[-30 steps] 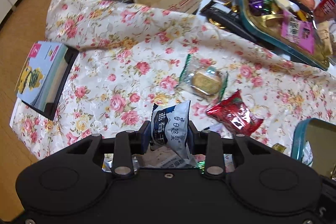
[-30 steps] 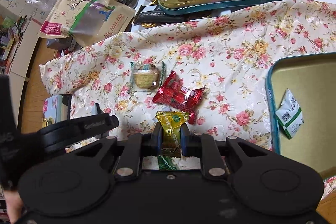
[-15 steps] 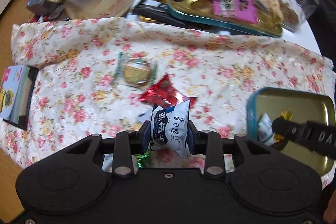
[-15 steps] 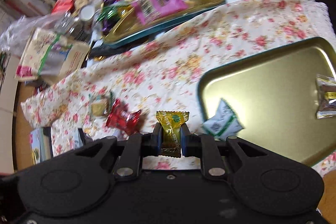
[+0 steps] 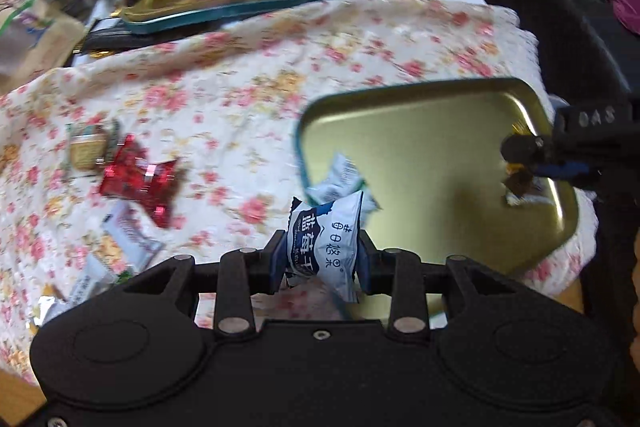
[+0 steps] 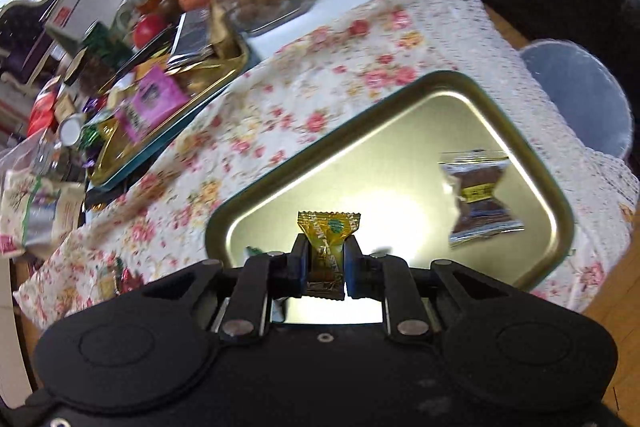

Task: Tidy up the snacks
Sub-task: 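Carry both snacks over the gold tray and open both tools to drop them, then withdraw both open tools from the tray back toward the tablecloth snacks, then close the left tool on the silver-yellow packet while the right tool grasps the white hawthorn strip, then lift the silver-yellow packet with the left tool while the right tool lifts the hawthorn strip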

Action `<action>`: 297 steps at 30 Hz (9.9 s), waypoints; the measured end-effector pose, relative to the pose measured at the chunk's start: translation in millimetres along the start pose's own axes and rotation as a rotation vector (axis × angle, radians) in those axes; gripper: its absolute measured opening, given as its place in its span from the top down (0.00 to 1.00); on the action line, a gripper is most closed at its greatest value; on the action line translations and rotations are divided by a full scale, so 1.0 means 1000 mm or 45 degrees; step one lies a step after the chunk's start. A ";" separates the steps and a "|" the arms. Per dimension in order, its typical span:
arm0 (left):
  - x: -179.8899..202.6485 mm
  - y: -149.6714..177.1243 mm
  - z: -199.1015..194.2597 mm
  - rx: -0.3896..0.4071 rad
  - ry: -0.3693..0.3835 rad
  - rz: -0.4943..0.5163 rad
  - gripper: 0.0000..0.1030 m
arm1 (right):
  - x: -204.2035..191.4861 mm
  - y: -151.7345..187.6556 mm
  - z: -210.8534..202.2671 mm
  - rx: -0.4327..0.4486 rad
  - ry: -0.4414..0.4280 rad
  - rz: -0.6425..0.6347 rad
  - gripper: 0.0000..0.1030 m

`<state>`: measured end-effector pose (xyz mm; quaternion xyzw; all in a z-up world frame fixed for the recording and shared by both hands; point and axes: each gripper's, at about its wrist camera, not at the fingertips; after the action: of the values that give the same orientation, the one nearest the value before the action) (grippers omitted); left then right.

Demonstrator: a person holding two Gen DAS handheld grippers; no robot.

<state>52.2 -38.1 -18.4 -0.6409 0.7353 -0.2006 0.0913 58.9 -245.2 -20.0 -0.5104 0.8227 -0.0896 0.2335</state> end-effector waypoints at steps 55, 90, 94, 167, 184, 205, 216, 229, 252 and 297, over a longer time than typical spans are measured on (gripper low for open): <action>0.009 -0.004 0.014 -0.106 -0.016 -0.021 0.57 | -0.006 -0.004 -0.002 -0.028 0.057 0.023 0.67; -0.165 0.014 -0.027 -0.030 -0.381 -0.330 0.56 | -0.158 0.065 0.029 -0.191 -0.024 -0.318 0.67; -0.191 0.022 -0.027 -0.054 -0.390 -0.401 0.56 | -0.174 0.078 0.034 -0.216 -0.036 -0.385 0.67; -0.274 0.053 -0.034 -0.135 -0.360 -0.534 0.56 | -0.283 0.189 0.114 -0.214 -0.160 -0.914 0.67; -0.277 0.058 -0.029 -0.151 -0.327 -0.461 0.56 | -0.261 0.154 0.071 -0.165 -0.280 -0.763 0.80; -0.234 0.084 -0.022 -0.150 -0.231 0.128 0.56 | -0.230 0.145 0.053 -0.214 -0.266 -0.725 0.80; -0.217 0.091 -0.008 -0.181 -0.206 0.255 0.55 | -0.229 0.150 0.059 -0.244 -0.250 -0.725 0.80; -0.223 0.084 0.009 -0.144 -0.269 0.127 0.44 | -0.230 0.161 0.092 -0.247 -0.175 -0.718 0.79; -0.274 0.082 0.013 -0.154 -0.336 -0.246 0.42 | -0.233 0.169 0.105 -0.246 -0.154 -0.696 0.76; -0.273 0.069 -0.008 -0.093 -0.307 -0.407 0.48 | -0.248 0.169 0.076 -0.188 -0.261 -0.792 0.79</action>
<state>30.6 237.4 -73.3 -0.7717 0.6148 -0.1074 0.1223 51.9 58.6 -79.5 -0.7591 0.6039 -0.0449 0.2389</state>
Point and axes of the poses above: each gripper's, at about its wrist camera, not at the fingertips, and z roughly the way its jaws point, x to its right, y to its underside, and after that the axes turned 7 degrees about x, right-handed
